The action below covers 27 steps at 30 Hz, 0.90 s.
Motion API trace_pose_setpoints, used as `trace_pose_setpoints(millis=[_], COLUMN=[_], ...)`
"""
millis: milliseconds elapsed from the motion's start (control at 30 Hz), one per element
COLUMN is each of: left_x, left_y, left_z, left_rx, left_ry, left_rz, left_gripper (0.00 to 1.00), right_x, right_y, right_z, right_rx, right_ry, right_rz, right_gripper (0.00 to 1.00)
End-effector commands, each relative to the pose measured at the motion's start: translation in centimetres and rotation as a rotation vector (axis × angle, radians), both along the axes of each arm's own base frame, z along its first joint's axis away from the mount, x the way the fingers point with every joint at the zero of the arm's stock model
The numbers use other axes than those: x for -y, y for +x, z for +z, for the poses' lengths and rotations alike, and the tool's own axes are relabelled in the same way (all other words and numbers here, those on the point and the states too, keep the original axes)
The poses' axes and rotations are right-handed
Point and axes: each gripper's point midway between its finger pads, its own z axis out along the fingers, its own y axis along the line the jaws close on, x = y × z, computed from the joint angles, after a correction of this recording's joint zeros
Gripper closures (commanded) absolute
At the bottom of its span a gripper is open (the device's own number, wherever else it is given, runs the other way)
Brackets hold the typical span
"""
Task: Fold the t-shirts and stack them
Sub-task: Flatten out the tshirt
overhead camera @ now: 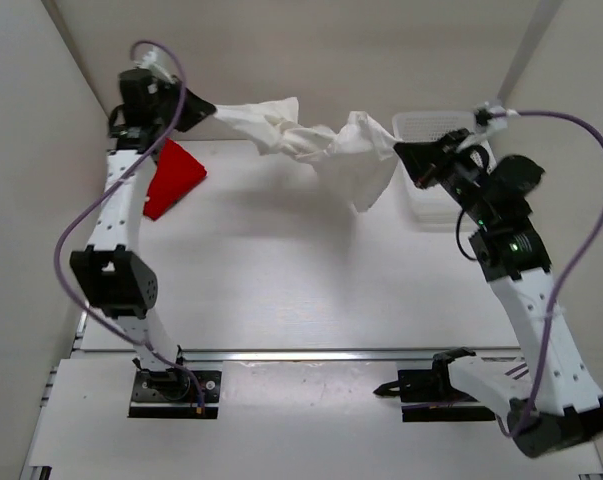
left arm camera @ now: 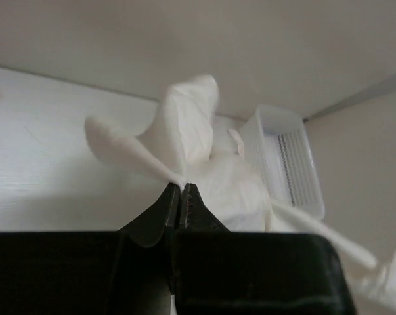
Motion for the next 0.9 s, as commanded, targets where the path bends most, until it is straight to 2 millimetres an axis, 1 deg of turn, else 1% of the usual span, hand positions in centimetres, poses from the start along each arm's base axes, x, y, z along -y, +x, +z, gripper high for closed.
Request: trace_pose_setpoints(millis=[0,33,67,100,167,200,233,267,333,367,400,433,467,500,533,567,600,633,667,700,733,767,800,833,867], left_x=[-5.3,-5.4,-5.3,-5.3,-4.6,-3.9,-3.6,-3.2,-2.8,-2.6,-2.5,-2.3,-2.4,-2.5,-2.9,-1.0,-0.9,-0.8,-0.2,0.0,0.6,0.9,1.6,2.0,2.2], left_y=[-4.2,-5.0,-6.3,-7.0,-8.5,-9.1,-9.1,-9.1,-8.7,-8.1,-7.7,-7.6,-6.9,-6.6,-5.5,-5.4,-4.4,-3.1,-2.0,-0.8,1.8,2.4,3.9,5.9,5.9], left_z=[9.2,10.4,12.4,13.3,15.2,15.5,15.6,14.9,13.1,10.8,8.4,7.0,3.9,0.6,-1.8,-4.4,-7.7,-10.3,-14.2,-14.1,-14.6,-19.3,-16.8,-16.5,-18.3], left_rx=[0.205,0.227,0.267,0.287,0.324,0.332,0.337,0.32,0.284,0.244,0.213,0.191,0.151,0.084,0.048,0.005,-0.054,-0.108,-0.189,-0.197,-0.202,-0.324,-0.291,-0.279,-0.337], left_ry=[-0.069,-0.078,-0.082,-0.082,-0.078,-0.081,-0.078,-0.077,-0.073,-0.074,-0.072,-0.069,-0.06,-0.065,-0.061,-0.061,-0.052,-0.032,-0.016,-0.005,0.016,0.043,0.061,0.06,0.082], left_rz=[0.059,0.052,0.045,0.044,0.036,0.021,0.018,0.013,0.01,0.009,0.008,0.008,0.012,0.025,0.036,0.001,0.0,0.005,-0.006,-0.01,-0.008,-0.017,-0.027,-0.035,-0.05], left_gripper=[1.0,1.0,1.0,1.0,1.0,1.0,1.0,1.0,1.0,0.99,0.99,0.99,0.99,0.99,0.99,0.99,0.99,0.98,0.98,0.96,0.93,0.88,0.81,0.76,0.59], right_x=[2.8,3.4,4.3,4.6,5.2,5.4,5.2,4.9,4.8,4.4,4.4,4.3,4.4,4.5,4.2,4.4,4.6,4.7,4.6,4.8,4.7,5.1,5.2,5.0,5.1], right_y=[-2.5,-3.2,-3.6,-4.1,-5.2,-5.4,-5.4,-5.5,-5.1,-4.8,-4.1,-3.7,-2.7,-1.9,-1.2,-0.2,1.1,2.4,3.3,5.0,6.5,7.4,8.9,9.9,10.3], right_z=[-0.4,-1.6,-2.2,-2.6,-2.4,-2.0,-2.6,-2.3,-2.8,-3.5,-5.0,-5.5,-6.7,-8.4,-9.2,-10.1,-12.0,-13.4,-13.4,-14.8,-15.7,-16.2,-17.0,-17.2,-17.4], right_rx=[0.052,0.042,0.033,0.023,0.046,0.052,0.037,0.04,0.035,0.026,-0.014,-0.019,-0.043,-0.09,-0.105,-0.12,-0.171,-0.215,-0.21,-0.249,-0.283,-0.305,-0.347,-0.366,-0.37], right_ry=[-0.032,-0.039,-0.037,-0.041,-0.039,-0.041,-0.052,-0.052,-0.054,-0.055,-0.057,-0.055,-0.052,-0.037,-0.035,-0.02,-0.016,-0.012,0.0,-0.006,-0.011,-0.011,-0.009,-0.01,-0.018], right_rz=[-0.096,-0.106,-0.131,-0.134,-0.149,-0.168,-0.164,-0.155,-0.162,-0.153,-0.157,-0.15,-0.155,-0.159,-0.146,-0.15,-0.154,-0.157,-0.157,-0.169,-0.17,-0.18,-0.187,-0.185,-0.194], right_gripper=[1.0,1.0,1.0,1.0,1.0,1.0,1.0,1.0,1.0,1.0,1.0,1.0,1.0,1.0,1.0,1.0,0.99,1.0,1.0,1.0,1.0,1.0,1.0,1.0,1.0])
